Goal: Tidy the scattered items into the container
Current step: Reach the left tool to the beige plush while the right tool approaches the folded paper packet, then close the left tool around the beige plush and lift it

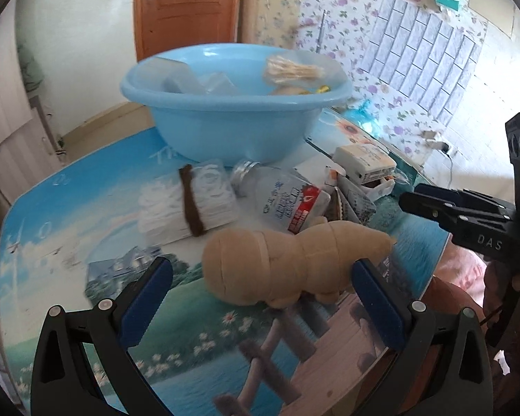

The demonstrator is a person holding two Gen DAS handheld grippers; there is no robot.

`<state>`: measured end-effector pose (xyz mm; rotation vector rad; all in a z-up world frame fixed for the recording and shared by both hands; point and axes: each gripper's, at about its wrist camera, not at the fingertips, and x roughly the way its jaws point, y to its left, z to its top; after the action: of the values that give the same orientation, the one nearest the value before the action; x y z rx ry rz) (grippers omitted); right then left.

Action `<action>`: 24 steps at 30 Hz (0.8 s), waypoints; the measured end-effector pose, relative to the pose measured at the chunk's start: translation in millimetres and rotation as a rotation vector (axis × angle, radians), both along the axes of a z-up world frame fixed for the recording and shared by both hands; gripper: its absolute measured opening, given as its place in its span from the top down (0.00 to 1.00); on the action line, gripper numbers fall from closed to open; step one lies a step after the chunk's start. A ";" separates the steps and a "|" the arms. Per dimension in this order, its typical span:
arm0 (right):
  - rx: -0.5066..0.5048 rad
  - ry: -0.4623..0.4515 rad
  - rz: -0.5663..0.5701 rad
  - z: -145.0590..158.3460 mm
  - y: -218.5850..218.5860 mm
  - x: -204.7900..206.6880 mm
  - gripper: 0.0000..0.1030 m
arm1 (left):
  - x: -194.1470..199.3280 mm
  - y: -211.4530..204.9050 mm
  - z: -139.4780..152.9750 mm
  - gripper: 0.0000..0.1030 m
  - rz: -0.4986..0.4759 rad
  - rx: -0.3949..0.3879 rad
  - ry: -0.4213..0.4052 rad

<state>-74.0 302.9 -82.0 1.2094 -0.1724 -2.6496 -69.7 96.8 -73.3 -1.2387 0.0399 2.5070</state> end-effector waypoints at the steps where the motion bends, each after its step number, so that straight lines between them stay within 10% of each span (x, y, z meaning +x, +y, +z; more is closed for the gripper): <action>1: -0.009 -0.009 0.003 -2.0 1.3 -3.8 0.55 | -1.9 1.1 -1.1 0.00 -0.010 0.013 -0.005; 10: 0.011 -0.024 0.031 -9.6 -7.2 -18.4 0.32 | -6.0 11.4 -8.0 0.00 -0.105 0.067 -0.048; 14: 0.027 -0.020 0.025 -7.3 -10.3 -20.5 0.32 | -3.2 8.1 -11.0 0.34 -0.139 0.149 -0.074; 24: 0.065 -0.013 -0.018 -1.6 -9.4 -19.3 0.26 | 17.7 -12.5 8.5 0.59 -0.118 0.144 0.001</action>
<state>-93.4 293.5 -83.5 1.2504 -0.1010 -2.6827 -52.0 84.3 -64.7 -1.1437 -0.0642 2.3649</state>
